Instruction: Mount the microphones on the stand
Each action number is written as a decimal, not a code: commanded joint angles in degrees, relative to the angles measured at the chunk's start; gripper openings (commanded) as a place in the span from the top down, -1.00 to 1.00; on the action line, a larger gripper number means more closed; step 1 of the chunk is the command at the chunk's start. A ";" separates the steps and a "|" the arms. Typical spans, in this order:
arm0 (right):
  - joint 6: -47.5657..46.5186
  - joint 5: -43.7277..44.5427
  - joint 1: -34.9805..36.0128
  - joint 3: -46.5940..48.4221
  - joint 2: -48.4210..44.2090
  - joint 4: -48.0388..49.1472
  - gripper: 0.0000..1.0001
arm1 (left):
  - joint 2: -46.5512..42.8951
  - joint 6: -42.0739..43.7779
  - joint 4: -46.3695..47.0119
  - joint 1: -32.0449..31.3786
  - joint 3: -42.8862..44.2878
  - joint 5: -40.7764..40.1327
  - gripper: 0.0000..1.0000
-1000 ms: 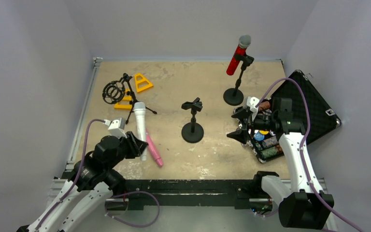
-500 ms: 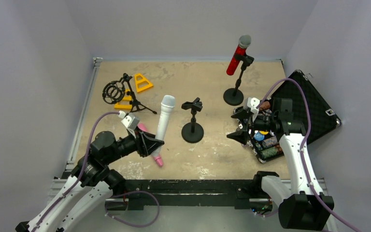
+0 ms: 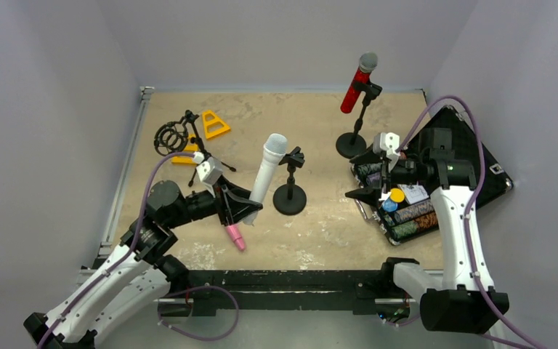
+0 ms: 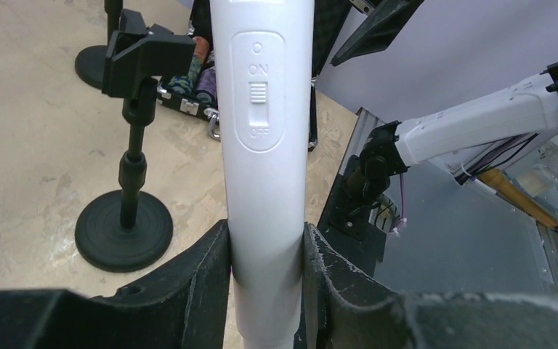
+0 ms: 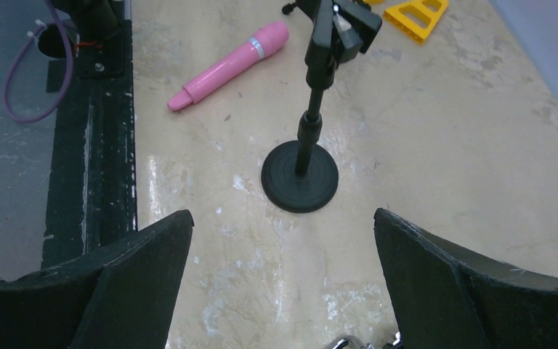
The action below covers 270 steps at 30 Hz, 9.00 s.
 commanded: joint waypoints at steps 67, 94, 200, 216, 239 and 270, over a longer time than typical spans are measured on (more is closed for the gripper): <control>66.09 -6.16 25.51 19.18 12.17 39.91 -0.97 | 30.96 -16.63 51.84 -10.90 12.22 -6.85 1.00; 67.99 -9.09 25.35 12.71 9.78 46.18 1.00 | 23.30 -17.33 45.04 -12.08 6.16 -9.37 -0.54; -16.53 8.34 24.51 29.77 26.18 -6.96 -0.93 | -9.56 17.57 -9.96 -9.44 6.31 -13.27 1.00; -16.21 9.74 24.64 30.34 26.05 -7.26 -0.93 | -9.90 17.30 -10.12 -9.45 5.61 -12.96 1.00; -17.04 9.66 24.85 30.65 26.80 -8.73 -0.94 | -9.70 17.39 -9.95 -9.44 5.54 -12.49 1.00; -18.00 10.27 24.99 30.78 27.53 -9.87 -0.94 | -9.91 17.04 -9.86 -9.44 5.16 -11.97 1.00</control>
